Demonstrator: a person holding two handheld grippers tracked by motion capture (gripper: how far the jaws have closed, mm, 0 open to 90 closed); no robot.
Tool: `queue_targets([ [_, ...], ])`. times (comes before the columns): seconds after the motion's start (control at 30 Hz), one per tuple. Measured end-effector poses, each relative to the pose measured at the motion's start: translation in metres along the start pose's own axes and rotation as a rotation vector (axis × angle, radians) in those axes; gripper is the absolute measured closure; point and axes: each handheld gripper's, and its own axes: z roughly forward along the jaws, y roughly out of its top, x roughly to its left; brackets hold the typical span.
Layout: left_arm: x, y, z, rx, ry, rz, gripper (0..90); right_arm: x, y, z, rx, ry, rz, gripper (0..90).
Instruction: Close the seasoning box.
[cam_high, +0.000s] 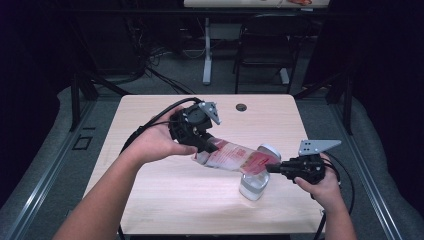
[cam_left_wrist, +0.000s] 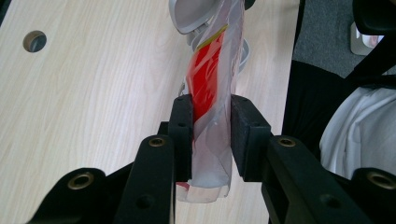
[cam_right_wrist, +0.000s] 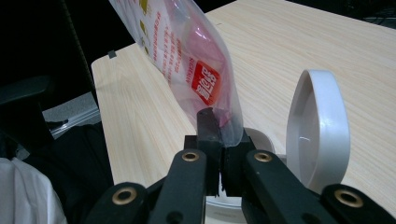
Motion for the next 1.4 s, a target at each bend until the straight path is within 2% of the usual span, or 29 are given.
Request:
queue_targets([
  [1.4,-0.0011,0.0081,-0.0004,-0.002,-0.004,0.011,72.2,-0.0010,-0.0013,-0.0046,0.000,-0.004,0.001,88.6],
])
